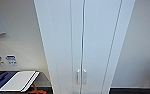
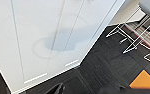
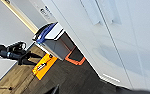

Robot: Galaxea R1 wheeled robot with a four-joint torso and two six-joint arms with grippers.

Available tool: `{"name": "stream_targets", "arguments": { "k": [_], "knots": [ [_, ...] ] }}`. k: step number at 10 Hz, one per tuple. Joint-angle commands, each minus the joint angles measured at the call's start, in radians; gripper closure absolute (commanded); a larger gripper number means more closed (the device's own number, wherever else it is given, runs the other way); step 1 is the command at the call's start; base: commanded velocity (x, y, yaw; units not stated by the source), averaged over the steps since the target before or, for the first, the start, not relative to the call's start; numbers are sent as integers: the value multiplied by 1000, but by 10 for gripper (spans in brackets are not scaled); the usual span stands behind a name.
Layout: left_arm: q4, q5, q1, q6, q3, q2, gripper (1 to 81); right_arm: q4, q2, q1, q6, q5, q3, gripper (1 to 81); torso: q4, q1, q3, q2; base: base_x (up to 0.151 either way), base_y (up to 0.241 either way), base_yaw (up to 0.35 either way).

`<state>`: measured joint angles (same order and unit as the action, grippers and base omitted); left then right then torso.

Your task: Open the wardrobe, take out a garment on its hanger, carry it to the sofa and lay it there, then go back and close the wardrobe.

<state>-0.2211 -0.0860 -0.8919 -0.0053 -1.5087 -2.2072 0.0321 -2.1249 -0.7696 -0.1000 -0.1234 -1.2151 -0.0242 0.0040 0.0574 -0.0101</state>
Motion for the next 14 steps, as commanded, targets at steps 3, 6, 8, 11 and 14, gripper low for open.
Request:
{"name": "stream_targets", "arguments": {
  "k": [3, 6, 8, 11, 14],
  "knots": [
    [11, -123, 299, -8, 67, 23, 10, 23, -51, 298, 65, -105, 16, 10, 0, 0, 0, 0, 0, 0, 0],
    [31, -175, 397, -10, 41, -22, 10, 9, -117, 350, 77, -133, -35, 10, 0, 1, 1, 1, 0, 0, 0],
    [31, -175, 437, -10, 13, -55, 10, 3, -189, 374, 77, -136, -116, 10, 0, 1, 1, 2, 0, 0, 0],
    [54, -175, 478, -16, -82, -126, 10, 14, -221, 439, 92, -134, -228, 10, 0, 2, 2, 2, 0, 0, 0],
    [52, -195, 523, -51, -153, -194, 10, 20, -270, 499, 117, -137, -332, 10, 0, 2, 2, 2, 0, 0, 0]
  ]
}}
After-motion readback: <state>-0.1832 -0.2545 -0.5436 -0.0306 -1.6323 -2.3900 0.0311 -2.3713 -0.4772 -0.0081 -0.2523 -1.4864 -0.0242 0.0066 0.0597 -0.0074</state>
